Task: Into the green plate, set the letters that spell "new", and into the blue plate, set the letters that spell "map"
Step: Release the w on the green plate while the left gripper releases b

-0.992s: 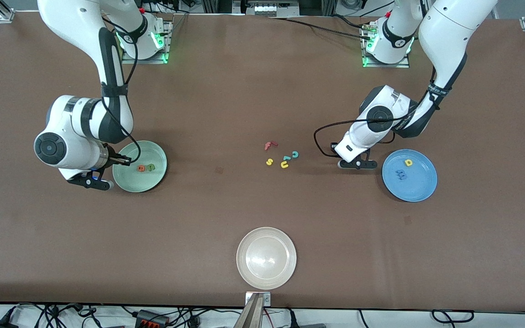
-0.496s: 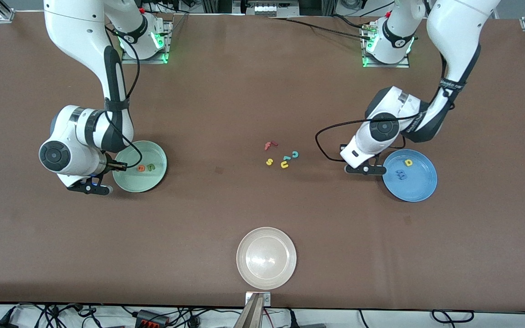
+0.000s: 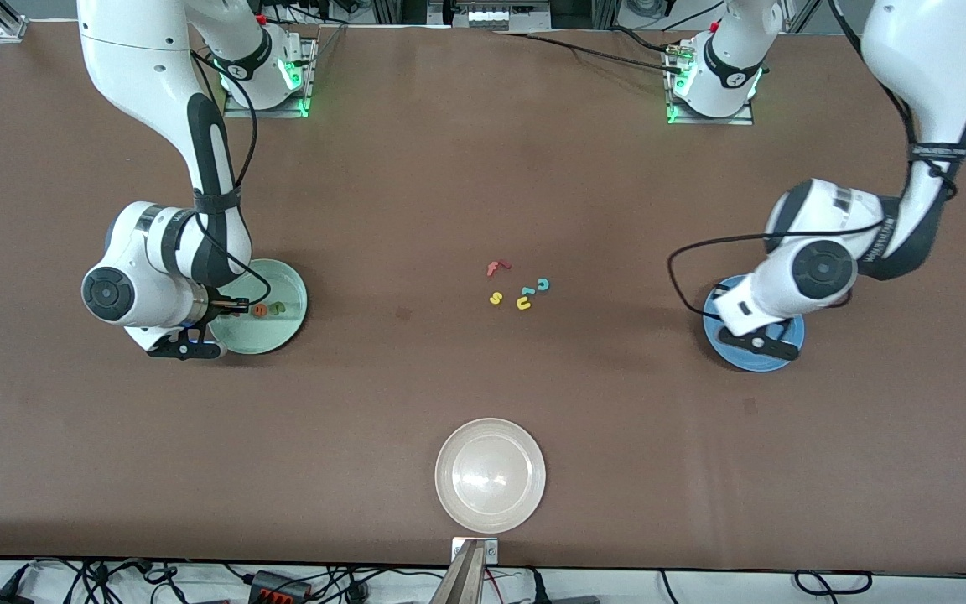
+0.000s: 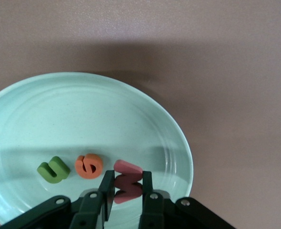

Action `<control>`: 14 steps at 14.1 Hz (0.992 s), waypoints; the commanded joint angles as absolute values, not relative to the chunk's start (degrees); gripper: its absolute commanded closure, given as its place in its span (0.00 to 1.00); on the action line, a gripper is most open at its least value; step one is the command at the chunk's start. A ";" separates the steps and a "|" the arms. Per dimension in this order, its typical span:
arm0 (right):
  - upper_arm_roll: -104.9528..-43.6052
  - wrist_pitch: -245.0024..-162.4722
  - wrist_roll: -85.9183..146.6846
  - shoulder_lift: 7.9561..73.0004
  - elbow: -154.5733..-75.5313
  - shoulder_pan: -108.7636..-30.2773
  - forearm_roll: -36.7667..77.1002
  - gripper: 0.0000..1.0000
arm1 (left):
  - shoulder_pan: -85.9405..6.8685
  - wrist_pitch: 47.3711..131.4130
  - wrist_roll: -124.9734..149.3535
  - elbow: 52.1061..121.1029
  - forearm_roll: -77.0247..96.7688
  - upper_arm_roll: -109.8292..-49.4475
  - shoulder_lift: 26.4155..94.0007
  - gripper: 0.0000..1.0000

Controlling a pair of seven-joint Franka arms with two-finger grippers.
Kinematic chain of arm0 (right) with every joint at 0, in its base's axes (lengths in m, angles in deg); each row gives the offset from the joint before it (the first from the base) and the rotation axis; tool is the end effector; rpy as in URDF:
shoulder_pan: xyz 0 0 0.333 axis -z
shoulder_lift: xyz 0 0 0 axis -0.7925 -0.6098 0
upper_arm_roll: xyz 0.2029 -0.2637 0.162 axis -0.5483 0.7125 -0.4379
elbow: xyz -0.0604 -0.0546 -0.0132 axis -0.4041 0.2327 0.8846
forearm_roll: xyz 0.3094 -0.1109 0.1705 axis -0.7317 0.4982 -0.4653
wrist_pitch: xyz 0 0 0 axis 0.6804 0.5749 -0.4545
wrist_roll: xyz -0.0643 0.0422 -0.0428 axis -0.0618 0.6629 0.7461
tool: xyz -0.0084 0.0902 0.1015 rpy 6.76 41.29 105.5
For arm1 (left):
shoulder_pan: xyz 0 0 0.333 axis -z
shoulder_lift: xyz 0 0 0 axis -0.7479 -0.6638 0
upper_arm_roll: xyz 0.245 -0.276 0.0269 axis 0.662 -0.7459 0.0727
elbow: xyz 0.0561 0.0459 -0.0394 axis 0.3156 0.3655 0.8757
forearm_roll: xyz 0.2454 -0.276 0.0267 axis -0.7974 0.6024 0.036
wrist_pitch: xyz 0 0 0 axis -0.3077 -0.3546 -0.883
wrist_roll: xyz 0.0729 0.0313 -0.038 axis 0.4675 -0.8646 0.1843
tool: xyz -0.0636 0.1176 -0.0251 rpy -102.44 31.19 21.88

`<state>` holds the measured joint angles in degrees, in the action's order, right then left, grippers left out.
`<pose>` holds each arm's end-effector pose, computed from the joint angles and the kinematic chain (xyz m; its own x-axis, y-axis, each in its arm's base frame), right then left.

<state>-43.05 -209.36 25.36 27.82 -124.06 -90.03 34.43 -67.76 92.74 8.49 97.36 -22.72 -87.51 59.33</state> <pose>0.6053 0.0643 0.2400 0.9699 -0.0166 -0.2430 -0.0062 -0.9990 0.0434 0.5983 -0.0242 0.2893 0.9343 -0.2769 -0.2247 -0.3069 -0.9452 -0.1114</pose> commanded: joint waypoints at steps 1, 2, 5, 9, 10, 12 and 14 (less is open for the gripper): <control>-43.87 -210.37 23.46 27.29 -123.43 -88.98 33.02 0.86 | -70.73 94.56 6.27 95.88 -26.71 -88.30 55.34 0.93; -43.96 -210.81 23.37 26.94 -123.43 -88.98 33.02 0.86 | -72.21 96.31 4.53 95.88 -26.72 -88.21 54.11 0.93; -43.96 -210.90 23.46 26.68 -123.43 -88.98 33.02 0.75 | -74.34 97.39 2.75 95.44 -26.54 -88.47 53.57 0.00; -43.87 -210.37 24.25 26.68 -122.91 -89.07 32.93 0.00 | -73.90 88.98 2.58 90.27 -26.02 -91.71 55.86 0.00; -43.87 -210.37 24.25 26.76 -122.91 -89.07 32.93 0.00 | -73.99 84.86 2.58 87.82 -25.67 -93.46 55.95 0.00; -43.87 -210.37 24.25 26.85 -122.82 -89.07 32.93 0.00 | -73.99 74.76 2.75 81.58 -25.49 -98.03 56.03 0.00; -43.87 -210.20 24.17 26.85 -121.86 -88.99 32.93 0.00 | -73.81 67.36 2.75 75.95 -23.13 -100.68 55.95 0.00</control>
<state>-43.22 -210.71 25.28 26.89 -123.40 -89.99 34.17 -73.72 74.21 3.70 81.60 -25.05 -98.35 56.15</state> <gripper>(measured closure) 0.004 0.000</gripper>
